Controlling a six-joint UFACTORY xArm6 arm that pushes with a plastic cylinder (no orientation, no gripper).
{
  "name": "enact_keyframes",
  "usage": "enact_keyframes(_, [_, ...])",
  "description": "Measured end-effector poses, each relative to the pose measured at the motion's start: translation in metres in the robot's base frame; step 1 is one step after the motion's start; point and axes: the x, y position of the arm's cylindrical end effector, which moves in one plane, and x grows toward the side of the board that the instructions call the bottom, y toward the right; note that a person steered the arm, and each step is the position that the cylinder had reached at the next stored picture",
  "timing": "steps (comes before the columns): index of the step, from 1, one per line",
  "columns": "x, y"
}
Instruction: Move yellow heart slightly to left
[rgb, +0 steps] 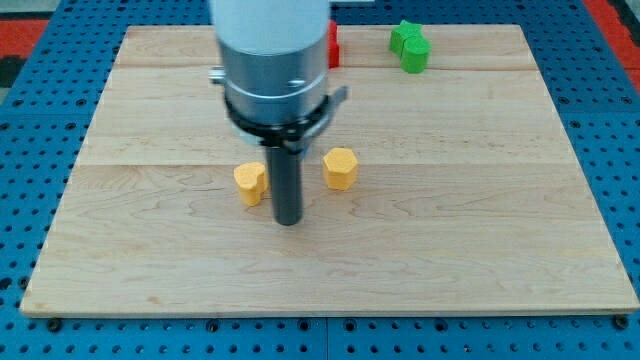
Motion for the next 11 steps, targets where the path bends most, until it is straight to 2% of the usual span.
enact_keyframes(1, [-0.003, -0.020])
enact_keyframes(2, [-0.003, 0.017])
enact_keyframes(3, [-0.019, 0.010])
enact_keyframes(5, [-0.016, -0.036])
enact_keyframes(7, [-0.018, -0.051])
enact_keyframes(8, [0.003, -0.054])
enact_keyframes(9, [-0.016, -0.124])
enact_keyframes(10, [-0.052, -0.163])
enact_keyframes(11, [-0.067, -0.103])
